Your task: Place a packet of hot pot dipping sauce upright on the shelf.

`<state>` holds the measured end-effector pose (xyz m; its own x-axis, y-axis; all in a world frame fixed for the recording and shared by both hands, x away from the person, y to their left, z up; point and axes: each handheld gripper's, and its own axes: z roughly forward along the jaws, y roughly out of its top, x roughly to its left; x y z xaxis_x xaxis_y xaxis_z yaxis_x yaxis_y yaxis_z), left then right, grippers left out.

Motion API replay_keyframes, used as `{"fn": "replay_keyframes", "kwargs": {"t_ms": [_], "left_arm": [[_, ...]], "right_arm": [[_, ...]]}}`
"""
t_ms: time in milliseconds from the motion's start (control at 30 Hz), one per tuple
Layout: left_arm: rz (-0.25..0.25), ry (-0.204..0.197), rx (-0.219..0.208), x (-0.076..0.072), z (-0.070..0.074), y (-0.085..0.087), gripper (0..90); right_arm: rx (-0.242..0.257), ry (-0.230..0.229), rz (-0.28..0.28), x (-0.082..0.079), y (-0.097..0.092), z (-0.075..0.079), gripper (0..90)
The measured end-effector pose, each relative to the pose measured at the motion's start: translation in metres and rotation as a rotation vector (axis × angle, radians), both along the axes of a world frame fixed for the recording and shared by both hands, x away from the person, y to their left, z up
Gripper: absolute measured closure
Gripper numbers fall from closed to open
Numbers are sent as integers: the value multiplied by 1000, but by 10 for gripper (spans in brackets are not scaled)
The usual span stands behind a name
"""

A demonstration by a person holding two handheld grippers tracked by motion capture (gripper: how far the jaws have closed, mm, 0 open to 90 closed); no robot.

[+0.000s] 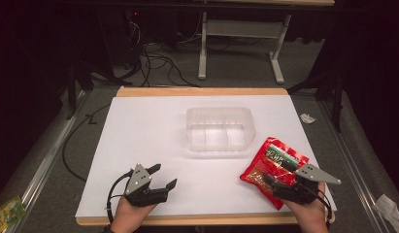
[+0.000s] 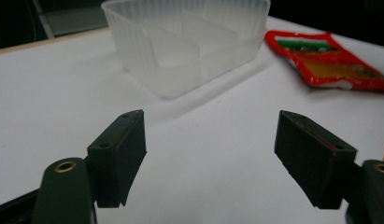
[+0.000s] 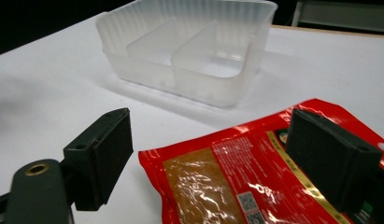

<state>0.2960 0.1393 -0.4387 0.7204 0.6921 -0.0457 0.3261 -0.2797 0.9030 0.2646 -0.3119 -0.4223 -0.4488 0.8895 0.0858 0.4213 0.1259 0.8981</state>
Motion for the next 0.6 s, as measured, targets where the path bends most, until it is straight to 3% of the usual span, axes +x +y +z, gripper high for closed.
{"fn": "replay_keyframes", "kwargs": {"t_ms": [100, 333, 500, 600], "left_arm": [[18, 7, -11, 2, 0, 4, 244], [14, 11, -16, 4, -1, 6, 245], [18, 8, -19, 3, 0, 6, 245], [13, 11, -21, 3, 0, 6, 245]], "right_arm": [[11, 18, 15, 1, 2, -2, 149], [14, 31, -13, 3, -9, -5, 152], [37, 74, -14, 11, -18, -15, 154], [37, 69, -20, 13, -24, -18, 153]]}}
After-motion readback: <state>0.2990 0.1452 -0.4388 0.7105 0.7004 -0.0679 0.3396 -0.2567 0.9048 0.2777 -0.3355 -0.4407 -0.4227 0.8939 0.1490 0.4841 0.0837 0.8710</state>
